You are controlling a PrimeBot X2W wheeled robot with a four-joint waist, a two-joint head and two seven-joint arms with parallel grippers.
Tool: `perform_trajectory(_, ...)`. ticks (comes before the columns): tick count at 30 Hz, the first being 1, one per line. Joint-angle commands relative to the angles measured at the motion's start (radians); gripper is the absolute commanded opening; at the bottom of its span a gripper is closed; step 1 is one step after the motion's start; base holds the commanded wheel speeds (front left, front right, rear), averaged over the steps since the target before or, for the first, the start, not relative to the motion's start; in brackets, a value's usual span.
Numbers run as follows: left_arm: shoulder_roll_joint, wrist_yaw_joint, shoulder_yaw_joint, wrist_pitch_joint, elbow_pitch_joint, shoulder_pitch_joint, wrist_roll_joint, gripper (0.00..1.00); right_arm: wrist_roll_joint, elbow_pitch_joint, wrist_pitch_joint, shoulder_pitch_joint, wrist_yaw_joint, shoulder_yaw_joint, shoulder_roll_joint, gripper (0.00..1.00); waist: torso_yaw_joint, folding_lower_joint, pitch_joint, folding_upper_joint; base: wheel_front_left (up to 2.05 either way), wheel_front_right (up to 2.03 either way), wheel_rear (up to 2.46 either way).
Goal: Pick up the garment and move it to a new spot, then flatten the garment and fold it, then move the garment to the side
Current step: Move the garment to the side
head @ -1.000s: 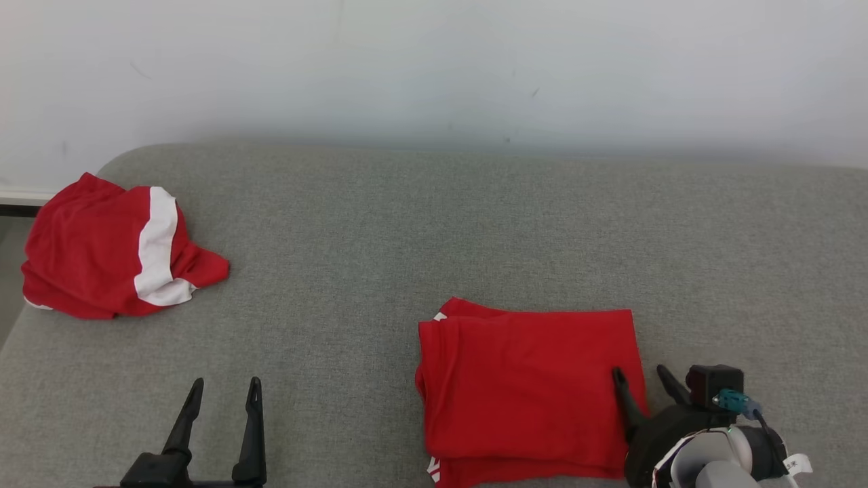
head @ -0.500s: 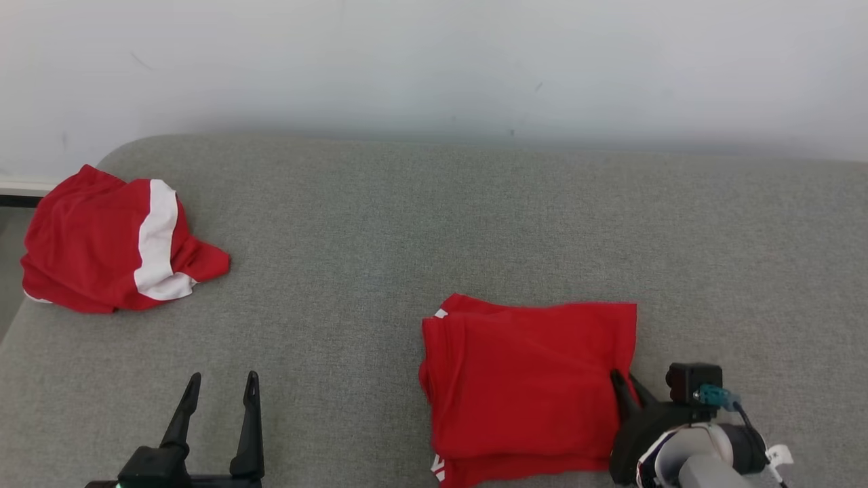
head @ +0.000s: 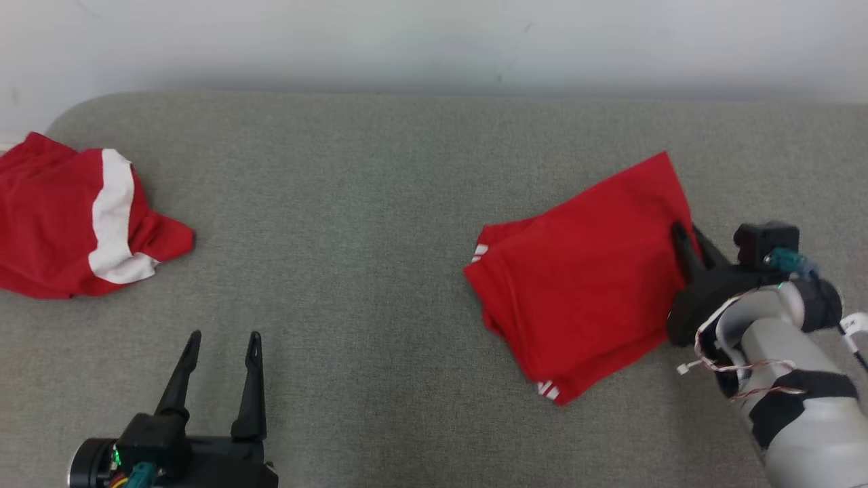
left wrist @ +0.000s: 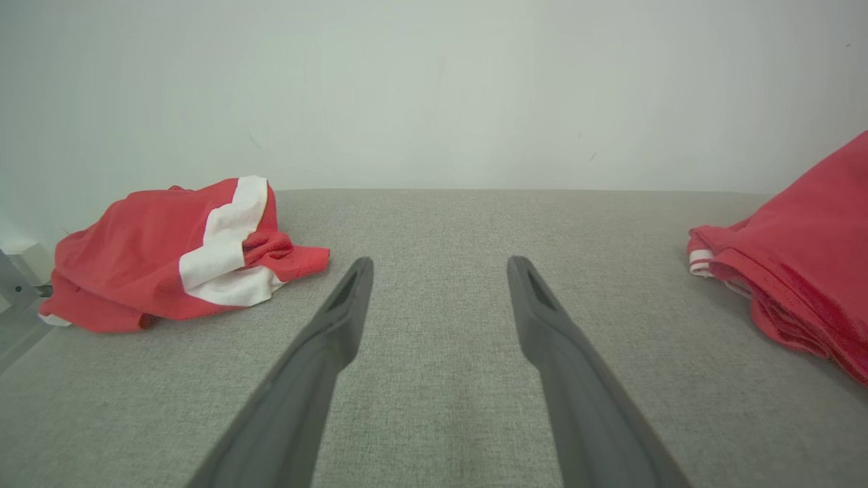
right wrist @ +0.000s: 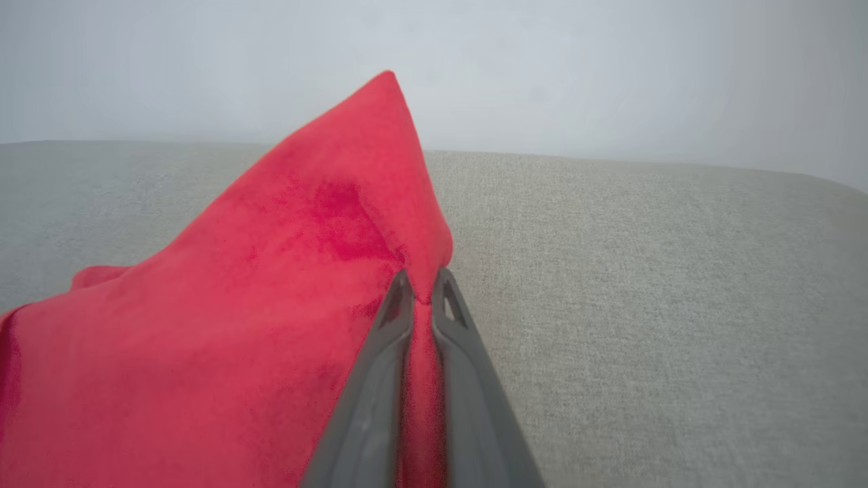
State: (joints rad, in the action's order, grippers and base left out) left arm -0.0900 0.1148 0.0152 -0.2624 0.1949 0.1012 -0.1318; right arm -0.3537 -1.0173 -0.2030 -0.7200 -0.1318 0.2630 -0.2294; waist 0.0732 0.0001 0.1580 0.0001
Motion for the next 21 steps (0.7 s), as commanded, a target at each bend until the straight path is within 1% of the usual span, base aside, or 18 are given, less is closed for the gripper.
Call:
perform_trajectory(1,-0.005,0.004,0.0,-0.003,-0.008,0.023,0.004,1.0,-0.005,0.003,-0.003,-0.022,0.002,0.003,-0.019,0.0,-0.039,-0.0001,0.067,-0.0001,0.0,0.0,0.0)
perform_trajectory(7,-0.013,0.005,0.013,-0.003,-0.058,0.091,0.021,1.0,-0.006,0.01,-0.005,-0.148,0.002,0.036,-0.113,0.0,-0.117,-0.0001,0.196,-0.0001,0.0,0.0,0.0)
perform_trajectory(10,-0.019,0.004,0.019,-0.003,-0.093,0.126,0.032,1.0,-0.011,0.013,-0.01,-0.205,0.002,0.052,-0.147,0.0,-0.161,-0.0001,0.257,-0.0001,0.0,0.0,0.0)
perform_trajectory(16,-0.057,0.006,0.041,-0.001,-0.165,0.176,0.067,1.0,-0.022,0.015,-0.022,-0.308,0.002,0.074,-0.227,0.0,-0.229,-0.0001,0.345,-0.0001,0.0,0.0,0.0)
perform_trajectory(21,-0.09,0.002,0.041,0.026,-0.26,0.187,0.083,1.0,-0.033,0.014,-0.02,-0.384,0.002,0.088,-0.299,0.0,-0.272,-0.0001,0.4,-0.0001,0.0,0.0,0.0)
